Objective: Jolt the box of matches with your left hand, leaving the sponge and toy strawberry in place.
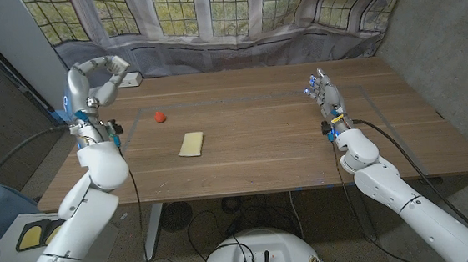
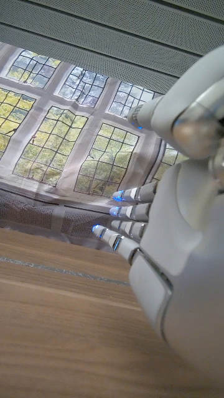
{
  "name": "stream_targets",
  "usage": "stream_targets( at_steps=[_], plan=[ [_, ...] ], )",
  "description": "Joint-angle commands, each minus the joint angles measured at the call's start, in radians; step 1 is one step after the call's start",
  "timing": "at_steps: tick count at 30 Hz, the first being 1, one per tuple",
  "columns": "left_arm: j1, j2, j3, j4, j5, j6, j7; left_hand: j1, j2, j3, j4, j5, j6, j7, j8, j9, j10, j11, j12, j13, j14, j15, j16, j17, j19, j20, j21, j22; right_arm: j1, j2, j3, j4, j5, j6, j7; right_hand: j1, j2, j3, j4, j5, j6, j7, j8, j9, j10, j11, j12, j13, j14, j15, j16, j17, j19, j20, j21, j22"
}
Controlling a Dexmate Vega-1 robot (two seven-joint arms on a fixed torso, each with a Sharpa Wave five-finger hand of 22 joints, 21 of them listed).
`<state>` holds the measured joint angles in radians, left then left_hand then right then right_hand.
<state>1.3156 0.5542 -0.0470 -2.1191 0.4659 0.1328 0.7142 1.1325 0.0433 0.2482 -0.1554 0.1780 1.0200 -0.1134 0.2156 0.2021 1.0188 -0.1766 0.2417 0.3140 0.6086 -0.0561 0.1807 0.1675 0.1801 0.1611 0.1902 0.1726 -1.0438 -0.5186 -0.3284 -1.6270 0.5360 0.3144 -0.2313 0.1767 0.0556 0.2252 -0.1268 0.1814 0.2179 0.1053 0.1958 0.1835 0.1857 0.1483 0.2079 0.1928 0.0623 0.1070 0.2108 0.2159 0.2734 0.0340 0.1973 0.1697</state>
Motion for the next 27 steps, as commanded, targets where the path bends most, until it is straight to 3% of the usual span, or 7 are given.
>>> stream_targets(
  at_steps=[1, 6, 18, 27],
  plan=[
    [-0.039, 0.188, 0.13, -0.092, 0.385, 0.404, -0.192, -0.019, 0.005, 0.01, 0.002, 0.004, 0.039, -0.051, 0.008, 0.006, 0.061, -0.047, -0.001, 0.04, -0.007, -0.121, -0.002, 0.001, -0.004, 0.0, 0.0, 0.003, -0.008, 0.004, 0.002, -0.006, -0.006, 0.011, -0.006, 0.004, 0.007, -0.001, 0.001, 0.003, 0.009, 0.001, -0.001, 0.003, 0.009, 0.003, -0.004, 0.006, 0.009, 0.001, 0.0, 0.002, 0.011, 0.001, -0.001, 0.004],
    [-0.056, 0.233, 0.147, -0.093, 0.347, 0.392, -0.248, -0.021, 0.006, 0.011, 0.003, 0.005, 0.039, -0.044, 0.008, 0.006, 0.06, -0.047, -0.002, 0.04, -0.009, -0.122, -0.002, 0.001, -0.005, 0.0, 0.0, 0.003, -0.009, 0.006, -0.001, -0.004, -0.003, 0.01, -0.002, 0.004, 0.007, -0.001, 0.001, 0.003, 0.009, 0.0, -0.001, 0.003, 0.009, 0.003, -0.004, 0.006, 0.009, 0.002, 0.0, 0.002, 0.012, 0.001, -0.001, 0.004],
    [-0.059, 0.284, 0.144, -0.1, 0.268, 0.372, -0.282, -0.022, 0.01, 0.015, 0.005, 0.007, 0.042, -0.039, 0.009, 0.006, 0.063, -0.047, -0.002, 0.042, -0.008, -0.123, -0.001, 0.002, -0.002, 0.005, 0.002, 0.003, -0.014, 0.009, 0.0, -0.005, -0.007, 0.015, -0.008, 0.004, 0.007, -0.001, 0.001, 0.003, 0.01, 0.0, -0.001, 0.003, 0.009, 0.004, -0.004, 0.006, 0.008, 0.002, -0.001, 0.003, 0.012, 0.001, -0.001, 0.004],
    [-0.062, 0.318, 0.164, -0.119, 0.257, 0.429, -0.339, -0.022, 0.012, 0.017, 0.005, 0.007, 0.042, -0.035, 0.008, 0.006, 0.065, -0.047, -0.001, 0.044, -0.008, -0.121, 0.0, 0.002, -0.002, 0.007, 0.002, 0.003, -0.003, 0.015, -0.004, 0.007, -0.007, 0.015, -0.004, 0.004, 0.008, -0.001, 0.001, 0.003, 0.009, 0.0, -0.001, 0.003, 0.01, 0.004, -0.004, 0.006, 0.008, 0.002, 0.0, 0.003, 0.011, 0.0, -0.001, 0.004]
  ],
)
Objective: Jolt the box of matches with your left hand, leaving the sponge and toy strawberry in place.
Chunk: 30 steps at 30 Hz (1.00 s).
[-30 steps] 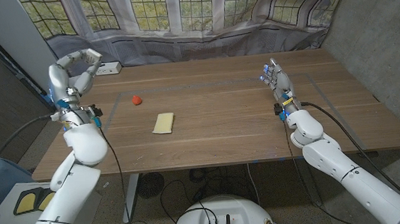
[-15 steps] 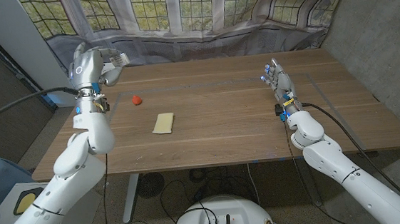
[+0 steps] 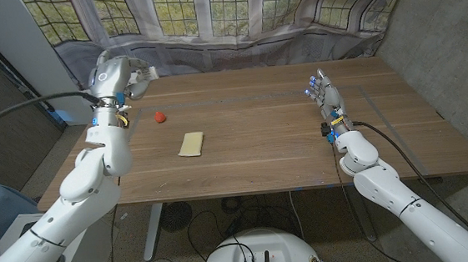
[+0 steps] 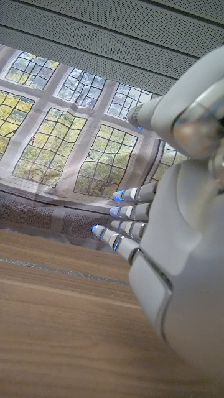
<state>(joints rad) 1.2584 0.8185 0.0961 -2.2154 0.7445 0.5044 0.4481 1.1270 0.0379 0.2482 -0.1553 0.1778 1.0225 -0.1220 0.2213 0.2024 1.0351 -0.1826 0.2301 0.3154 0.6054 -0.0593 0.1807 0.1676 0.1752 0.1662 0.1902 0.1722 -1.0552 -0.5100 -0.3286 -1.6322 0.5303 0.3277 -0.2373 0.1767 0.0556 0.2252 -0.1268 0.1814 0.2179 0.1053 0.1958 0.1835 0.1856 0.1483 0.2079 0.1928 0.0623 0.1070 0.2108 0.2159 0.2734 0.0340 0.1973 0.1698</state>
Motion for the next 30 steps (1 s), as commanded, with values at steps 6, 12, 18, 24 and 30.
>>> stream_targets(
  at_steps=[6, 12, 18, 24, 30],
  plan=[
    [0.011, 0.074, 0.011, -0.031, -0.038, 0.093, -0.098, -0.018, 0.017, 0.018, 0.006, 0.007, 0.044, -0.021, 0.004, 0.006, 0.051, -0.04, 0.011, 0.045, -0.005, -0.115, 0.0, 0.002, 0.002, 0.007, 0.002, 0.003, 0.018, 0.01, -0.009, 0.02, -0.001, -0.002, 0.005, 0.004, 0.008, 0.0, 0.001, 0.003, 0.009, 0.0, -0.001, 0.003, 0.01, 0.002, -0.004, 0.006, 0.009, 0.003, 0.0, 0.003, 0.011, 0.001, -0.001, 0.004],
    [0.025, 0.107, 0.002, -0.039, -0.054, 0.108, -0.124, -0.018, 0.017, 0.019, 0.005, 0.006, 0.042, -0.019, 0.003, 0.006, 0.051, -0.04, 0.01, 0.046, -0.006, -0.114, 0.0, 0.002, 0.003, 0.012, 0.003, 0.003, 0.025, 0.012, -0.013, 0.027, 0.001, -0.004, 0.01, 0.004, 0.008, -0.001, 0.001, 0.003, 0.009, 0.0, -0.001, 0.003, 0.009, 0.003, -0.004, 0.006, 0.009, 0.002, 0.0, 0.003, 0.011, 0.0, -0.001, 0.004],
    [0.033, 0.139, 0.007, -0.051, -0.056, 0.136, -0.154, -0.019, 0.017, 0.02, 0.005, 0.006, 0.041, -0.017, 0.002, 0.006, 0.051, -0.04, 0.01, 0.047, -0.007, -0.112, 0.0, 0.002, 0.001, 0.013, 0.002, 0.003, 0.027, 0.012, -0.014, 0.028, 0.0, -0.003, 0.011, 0.004, 0.008, 0.0, 0.001, 0.003, 0.009, 0.001, -0.001, 0.003, 0.01, 0.003, -0.004, 0.006, 0.009, 0.001, -0.001, 0.003, 0.011, 0.0, -0.001, 0.004],
    [0.053, 0.175, -0.006, -0.069, -0.07, 0.161, -0.195, -0.02, 0.016, 0.02, 0.006, 0.006, 0.042, -0.018, 0.002, 0.006, 0.051, -0.04, 0.009, 0.049, -0.008, -0.11, 0.001, 0.002, 0.0, 0.016, 0.002, 0.003, 0.029, 0.01, -0.016, 0.025, 0.0, -0.008, 0.014, 0.004, 0.008, 0.0, 0.001, 0.003, 0.01, 0.0, -0.001, 0.003, 0.01, 0.002, -0.004, 0.006, 0.009, 0.002, 0.0, 0.003, 0.01, 0.001, -0.002, 0.004],
    [0.067, 0.203, -0.011, -0.08, -0.076, 0.188, -0.223, -0.021, 0.017, 0.02, 0.006, 0.005, 0.042, -0.016, 0.002, 0.006, 0.05, -0.04, 0.008, 0.049, -0.009, -0.108, 0.001, 0.002, -0.003, 0.019, 0.001, 0.003, 0.031, 0.009, -0.018, 0.022, -0.001, -0.011, 0.014, 0.004, 0.009, 0.0, 0.002, 0.003, 0.01, 0.001, -0.001, 0.003, 0.01, 0.003, -0.004, 0.006, 0.009, 0.003, 0.0, 0.003, 0.01, 0.001, -0.002, 0.004]
  ],
)
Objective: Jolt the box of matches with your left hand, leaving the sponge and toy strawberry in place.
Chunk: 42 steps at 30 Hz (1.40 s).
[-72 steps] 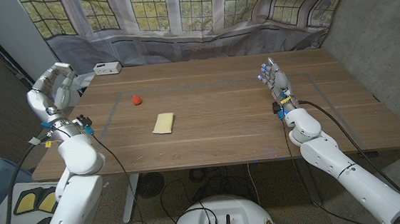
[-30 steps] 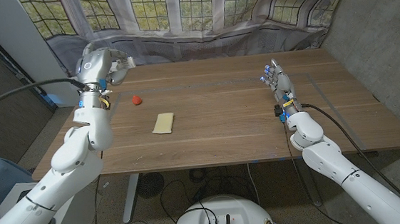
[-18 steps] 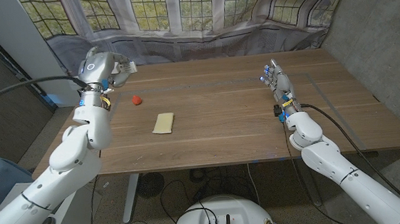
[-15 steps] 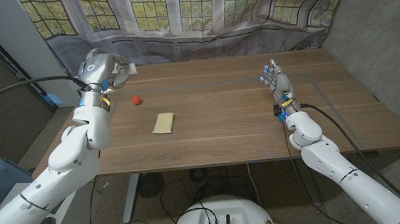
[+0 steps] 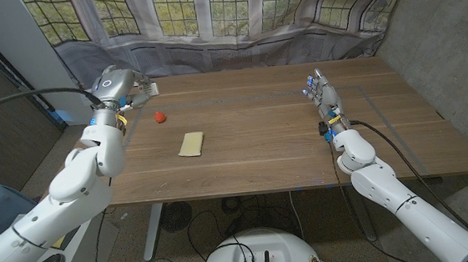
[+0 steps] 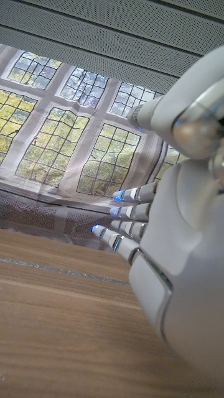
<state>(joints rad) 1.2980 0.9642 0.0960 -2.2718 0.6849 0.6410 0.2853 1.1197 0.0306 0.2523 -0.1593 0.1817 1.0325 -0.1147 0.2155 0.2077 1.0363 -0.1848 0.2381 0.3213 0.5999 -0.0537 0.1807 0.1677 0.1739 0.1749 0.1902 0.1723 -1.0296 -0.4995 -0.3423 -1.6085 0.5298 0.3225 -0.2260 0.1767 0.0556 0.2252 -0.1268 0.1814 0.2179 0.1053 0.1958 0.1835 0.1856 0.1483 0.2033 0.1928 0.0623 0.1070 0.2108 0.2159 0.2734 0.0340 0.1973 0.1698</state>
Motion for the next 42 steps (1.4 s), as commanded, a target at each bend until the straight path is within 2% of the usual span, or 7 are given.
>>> stream_targets(
  at_steps=[1, 13, 19, 26, 42],
  plan=[
    [0.028, 0.061, -0.01, -0.024, -0.018, 0.055, -0.063, -0.014, 0.024, 0.016, 0.01, 0.001, 0.032, -0.023, 0.008, 0.001, 0.049, -0.037, 0.0, 0.044, -0.004, -0.114, 0.001, 0.002, -0.002, 0.011, 0.001, 0.003, 0.005, -0.001, -0.005, -0.002, -0.001, -0.006, 0.002, 0.004, 0.009, 0.0, 0.001, 0.003, 0.01, 0.001, -0.001, 0.003, 0.01, 0.002, 0.0, 0.006, 0.009, 0.003, 0.0, 0.003, 0.01, 0.001, -0.002, 0.004],
    [0.012, 0.107, 0.006, -0.021, -0.056, 0.086, -0.117, -0.013, 0.025, 0.017, 0.009, 0.001, 0.034, -0.022, 0.008, 0.001, 0.05, -0.037, 0.0, 0.047, -0.006, -0.113, 0.002, 0.002, -0.004, 0.014, 0.001, 0.003, 0.004, 0.0, -0.009, -0.005, -0.003, -0.01, -0.001, 0.004, 0.009, 0.0, 0.001, 0.003, 0.01, 0.0, -0.001, 0.003, 0.01, 0.002, 0.0, 0.006, 0.01, 0.003, 0.0, 0.003, 0.01, 0.001, -0.001, 0.004],
    [-0.029, 0.147, 0.06, -0.026, -0.054, 0.151, -0.177, -0.016, 0.025, 0.017, 0.011, 0.0, 0.033, -0.018, 0.007, 0.001, 0.049, -0.037, -0.001, 0.048, -0.007, -0.109, 0.002, 0.002, -0.007, 0.013, 0.0, 0.003, 0.0, -0.001, -0.009, -0.012, -0.006, -0.016, -0.007, 0.003, 0.009, 0.0, 0.002, 0.003, 0.01, 0.0, -0.001, 0.003, 0.01, 0.002, 0.0, 0.006, 0.01, 0.004, 0.0, 0.003, 0.011, 0.001, -0.001, 0.004],
    [-0.061, 0.194, 0.087, -0.022, -0.094, 0.168, -0.221, -0.019, 0.025, 0.017, 0.012, 0.0, 0.035, -0.014, 0.007, 0.001, 0.049, -0.036, -0.002, 0.049, -0.01, -0.108, 0.001, 0.002, -0.011, 0.01, 0.0, 0.003, -0.004, -0.002, -0.009, -0.017, -0.007, -0.019, -0.012, 0.004, 0.01, 0.001, 0.001, 0.004, 0.01, 0.0, -0.001, 0.003, 0.01, 0.002, 0.0, 0.006, 0.009, 0.003, -0.001, 0.003, 0.011, 0.001, -0.001, 0.004],
    [-0.125, 0.257, 0.168, -0.014, -0.165, 0.192, -0.246, -0.022, 0.027, 0.017, 0.013, -0.001, 0.029, -0.011, 0.004, 0.001, 0.045, -0.035, -0.005, 0.053, -0.015, -0.103, 0.002, 0.002, -0.015, 0.016, 0.0, 0.004, -0.003, 0.001, -0.015, -0.017, -0.011, -0.023, -0.015, 0.004, 0.01, 0.001, 0.001, 0.004, 0.009, 0.001, -0.002, 0.003, 0.009, 0.002, 0.0, 0.006, 0.01, 0.003, -0.001, 0.003, 0.011, 0.002, -0.001, 0.004]
  ],
)
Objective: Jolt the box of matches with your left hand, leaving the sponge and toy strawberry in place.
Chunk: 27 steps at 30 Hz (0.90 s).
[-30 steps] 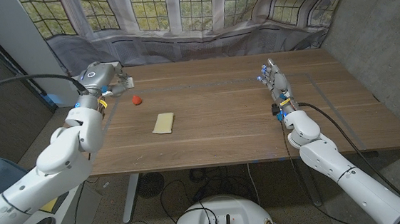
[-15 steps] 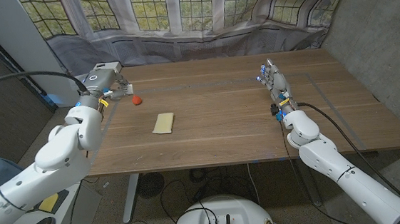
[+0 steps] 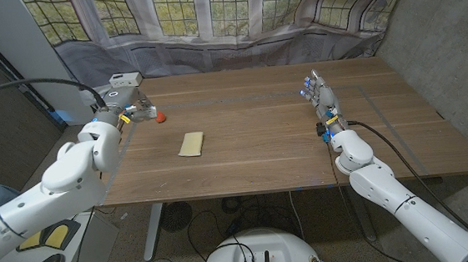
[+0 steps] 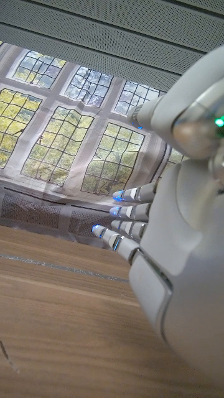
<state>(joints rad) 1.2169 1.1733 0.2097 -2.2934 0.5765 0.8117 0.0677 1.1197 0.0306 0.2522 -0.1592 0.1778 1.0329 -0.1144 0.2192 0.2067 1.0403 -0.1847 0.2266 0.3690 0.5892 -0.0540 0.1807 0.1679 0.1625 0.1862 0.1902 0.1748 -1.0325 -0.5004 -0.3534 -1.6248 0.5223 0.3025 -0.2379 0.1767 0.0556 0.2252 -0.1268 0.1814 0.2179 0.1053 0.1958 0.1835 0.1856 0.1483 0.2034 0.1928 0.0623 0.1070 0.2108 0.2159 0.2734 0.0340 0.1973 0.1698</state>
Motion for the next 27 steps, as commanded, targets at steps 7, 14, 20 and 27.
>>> stream_targets(
  at_steps=[7, 14, 20, 27],
  plan=[
    [-0.067, 0.072, 0.068, 0.028, -0.115, -0.006, -0.039, -0.02, 0.028, 0.017, 0.011, 0.002, 0.026, -0.01, -0.001, 0.002, 0.039, -0.035, 0.005, 0.007, -0.009, -0.103, 0.002, 0.002, -0.005, 0.006, 0.001, 0.001, 0.0, 0.003, -0.005, -0.002, -0.005, -0.005, -0.006, 0.004, 0.01, 0.001, 0.001, 0.003, 0.01, 0.001, -0.001, 0.003, 0.01, 0.002, 0.0, 0.006, 0.009, 0.003, -0.001, 0.003, 0.011, 0.002, -0.001, 0.004],
    [-0.107, 0.088, 0.098, 0.066, -0.168, -0.048, -0.06, -0.02, 0.028, 0.017, 0.011, 0.002, 0.026, -0.008, -0.001, 0.002, 0.036, -0.033, 0.003, 0.008, -0.011, -0.103, 0.003, 0.002, -0.007, 0.007, 0.0, 0.001, 0.002, 0.004, -0.009, -0.002, -0.008, -0.008, -0.007, 0.004, 0.01, 0.001, 0.001, 0.003, 0.01, 0.001, -0.001, 0.003, 0.01, 0.001, 0.0, 0.006, 0.009, 0.003, -0.001, 0.003, 0.011, 0.001, -0.001, 0.004],
    [-0.156, 0.097, 0.139, 0.104, -0.195, -0.095, -0.091, -0.019, 0.029, 0.016, 0.011, 0.001, 0.026, -0.007, -0.001, 0.002, 0.035, -0.034, 0.001, 0.008, -0.013, -0.102, 0.003, 0.003, -0.008, 0.008, 0.001, 0.001, 0.006, 0.008, -0.011, 0.002, -0.011, -0.006, -0.008, 0.005, 0.011, 0.002, 0.001, 0.004, 0.011, 0.0, -0.001, 0.003, 0.01, 0.001, 0.0, 0.006, 0.01, 0.001, -0.001, 0.003, 0.011, 0.002, -0.001, 0.004],
    [-0.195, 0.103, 0.18, 0.124, -0.197, -0.104, -0.121, -0.02, 0.03, 0.016, 0.011, 0.001, 0.022, -0.005, -0.003, 0.002, 0.033, -0.033, 0.0, 0.01, -0.016, -0.101, 0.004, 0.003, -0.01, 0.01, 0.0, 0.001, 0.007, 0.009, -0.013, 0.001, -0.013, -0.009, -0.011, 0.004, 0.01, 0.002, 0.001, 0.003, 0.01, 0.001, -0.001, 0.003, 0.011, 0.001, 0.0, 0.006, 0.01, 0.002, -0.001, 0.003, 0.011, 0.002, -0.001, 0.004]
  ],
)
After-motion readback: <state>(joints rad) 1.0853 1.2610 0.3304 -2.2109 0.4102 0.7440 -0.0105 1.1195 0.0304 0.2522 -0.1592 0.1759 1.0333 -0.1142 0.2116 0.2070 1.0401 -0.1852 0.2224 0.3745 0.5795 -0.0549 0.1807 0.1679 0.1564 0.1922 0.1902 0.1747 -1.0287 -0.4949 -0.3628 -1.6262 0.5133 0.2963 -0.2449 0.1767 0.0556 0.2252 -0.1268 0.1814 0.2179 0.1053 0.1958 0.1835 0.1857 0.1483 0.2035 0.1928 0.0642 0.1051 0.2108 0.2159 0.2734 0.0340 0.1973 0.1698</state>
